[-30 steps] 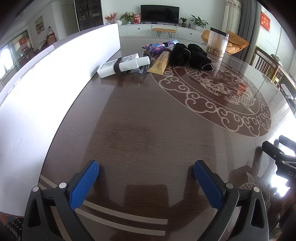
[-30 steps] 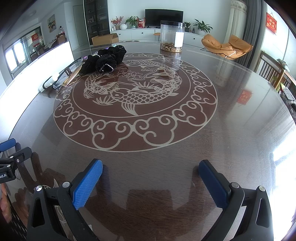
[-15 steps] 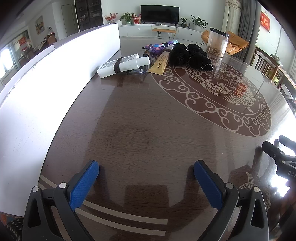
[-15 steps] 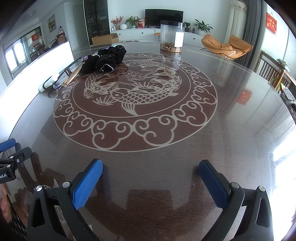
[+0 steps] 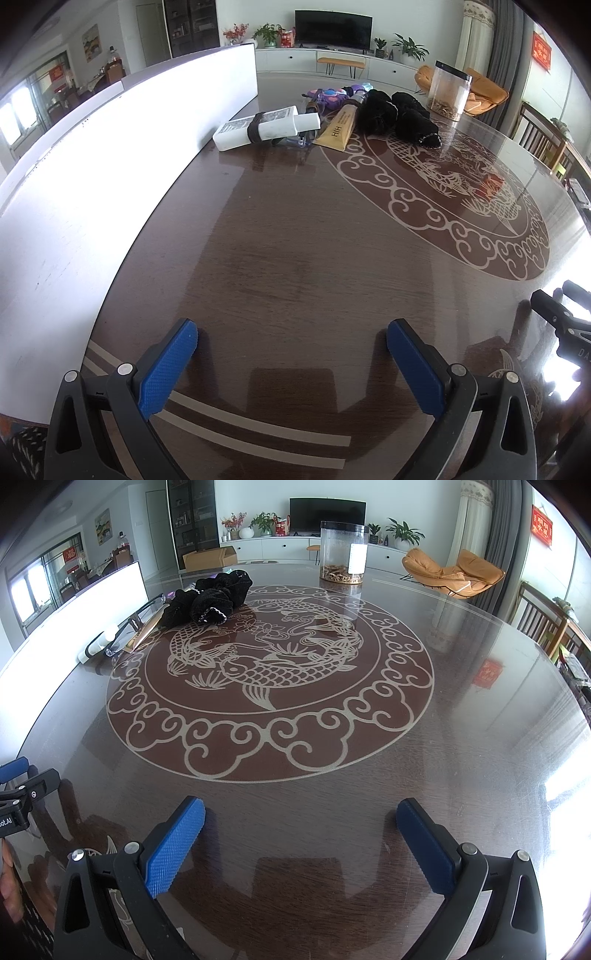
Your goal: Organize objects
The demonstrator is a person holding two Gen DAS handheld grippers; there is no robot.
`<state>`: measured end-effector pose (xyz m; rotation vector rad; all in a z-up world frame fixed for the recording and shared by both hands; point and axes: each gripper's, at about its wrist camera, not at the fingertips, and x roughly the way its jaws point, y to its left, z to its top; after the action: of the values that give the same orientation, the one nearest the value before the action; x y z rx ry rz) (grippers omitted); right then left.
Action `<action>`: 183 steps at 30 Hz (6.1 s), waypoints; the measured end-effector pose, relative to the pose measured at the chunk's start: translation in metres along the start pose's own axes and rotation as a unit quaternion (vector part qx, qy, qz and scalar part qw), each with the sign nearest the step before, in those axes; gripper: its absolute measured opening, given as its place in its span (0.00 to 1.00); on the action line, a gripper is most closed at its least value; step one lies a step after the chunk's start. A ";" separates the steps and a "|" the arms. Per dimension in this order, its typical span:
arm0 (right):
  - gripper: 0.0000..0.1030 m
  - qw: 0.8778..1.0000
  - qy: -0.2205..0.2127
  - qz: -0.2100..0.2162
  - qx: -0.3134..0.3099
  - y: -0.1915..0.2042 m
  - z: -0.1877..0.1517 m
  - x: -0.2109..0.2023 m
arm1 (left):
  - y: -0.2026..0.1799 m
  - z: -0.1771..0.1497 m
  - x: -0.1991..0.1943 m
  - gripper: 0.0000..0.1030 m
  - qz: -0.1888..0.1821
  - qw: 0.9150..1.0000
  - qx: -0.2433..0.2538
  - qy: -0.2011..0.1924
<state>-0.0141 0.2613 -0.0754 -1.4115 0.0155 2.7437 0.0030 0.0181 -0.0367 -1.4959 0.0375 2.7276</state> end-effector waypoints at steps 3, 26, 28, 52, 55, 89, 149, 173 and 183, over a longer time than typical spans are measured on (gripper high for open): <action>1.00 1.000 0.000 0.000 0.000 0.000 0.000 0.000 | 0.008 -0.001 -0.001 1.00 0.008 1.000 -0.013 0.005; 1.00 0.997 -0.004 0.081 0.008 0.086 0.222 0.101 | 0.030 0.002 0.003 1.00 0.039 0.997 -0.064 -0.001; 0.99 0.996 0.019 0.084 0.014 0.096 0.234 0.121 | 0.029 0.002 0.004 1.00 0.039 0.997 -0.063 -0.002; 0.35 0.991 0.018 0.132 -0.008 0.026 0.083 0.040 | 0.031 0.001 0.001 1.00 0.039 0.997 -0.065 -0.004; 0.35 0.994 0.011 0.109 -0.028 0.033 0.082 0.036 | 0.030 0.001 0.001 1.00 0.039 0.997 -0.065 -0.004; 0.94 1.000 -0.009 0.017 0.003 -0.009 -0.003 -0.008 | 0.030 0.001 0.001 1.00 0.039 0.997 -0.064 -0.004; 0.98 1.000 -0.008 0.029 0.000 -0.006 -0.003 -0.007 | -0.071 0.120 0.076 0.90 -0.097 0.971 0.218 -0.009; 0.99 1.000 -0.001 0.010 -0.010 -0.001 -0.002 -0.003 | -0.043 0.002 0.013 1.00 -0.058 0.994 0.094 -0.001; 1.00 1.000 0.000 0.009 -0.009 -0.001 -0.002 -0.003 | -0.044 -0.001 0.012 1.00 -0.060 0.994 0.091 -0.016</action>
<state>-0.0106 0.2618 -0.0744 -1.4235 0.0029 2.7659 -0.0006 0.0621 -0.0478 -1.3589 0.1843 2.5758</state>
